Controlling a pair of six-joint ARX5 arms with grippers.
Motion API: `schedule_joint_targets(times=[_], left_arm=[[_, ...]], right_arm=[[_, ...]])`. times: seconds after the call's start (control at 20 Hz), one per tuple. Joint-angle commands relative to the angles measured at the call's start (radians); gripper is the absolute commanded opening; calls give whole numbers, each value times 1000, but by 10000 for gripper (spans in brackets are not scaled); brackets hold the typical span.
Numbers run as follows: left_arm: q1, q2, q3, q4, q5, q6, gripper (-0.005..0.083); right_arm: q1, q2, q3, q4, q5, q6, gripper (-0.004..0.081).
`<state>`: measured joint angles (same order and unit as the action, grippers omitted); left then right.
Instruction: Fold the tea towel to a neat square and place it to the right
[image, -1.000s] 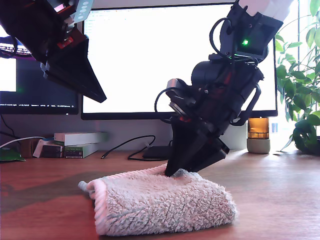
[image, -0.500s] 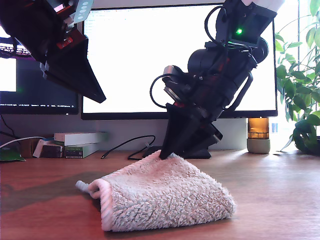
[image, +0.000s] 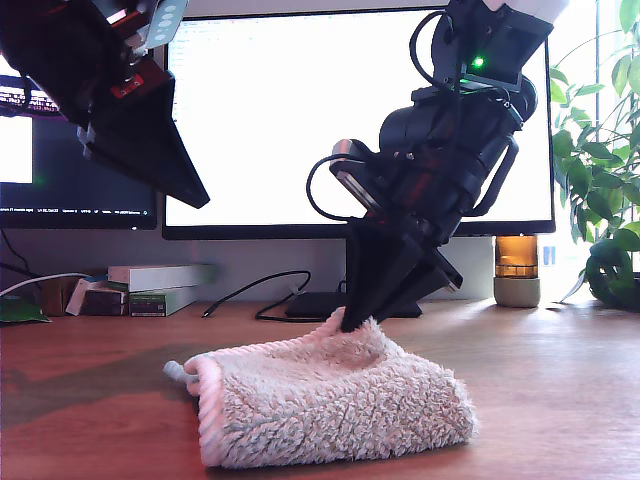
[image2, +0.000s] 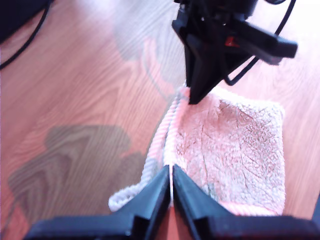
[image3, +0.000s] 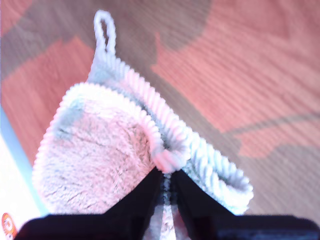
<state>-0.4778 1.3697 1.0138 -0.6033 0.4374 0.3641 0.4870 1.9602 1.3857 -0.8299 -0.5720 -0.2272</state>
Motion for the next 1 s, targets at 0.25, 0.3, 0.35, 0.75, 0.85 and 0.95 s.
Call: schedule_joint_targets(times=[0.25, 0.3, 0.35, 0.75, 0.85, 0.95], left_arm=[[-2, 3, 3, -1, 13, 3, -23], [-2, 3, 3, 0, 20, 3, -23], [-2, 3, 3, 0, 23, 2, -23], [-2, 3, 3, 0, 27, 2, -23], [-2, 3, 3, -1, 31, 2, -23], [-2, 3, 3, -3, 31, 2, -23]], right_arm=[[10, -48, 4, -51, 33, 22, -13], [10, -59, 4, -54, 33, 22, -13], [10, -72, 4, -55, 33, 24, -13], [11, -112, 4, -119, 179, 48, -13], [20, -112, 4, -124, 224, 48, -13], [33, -112, 3, -123, 273, 48, -13]])
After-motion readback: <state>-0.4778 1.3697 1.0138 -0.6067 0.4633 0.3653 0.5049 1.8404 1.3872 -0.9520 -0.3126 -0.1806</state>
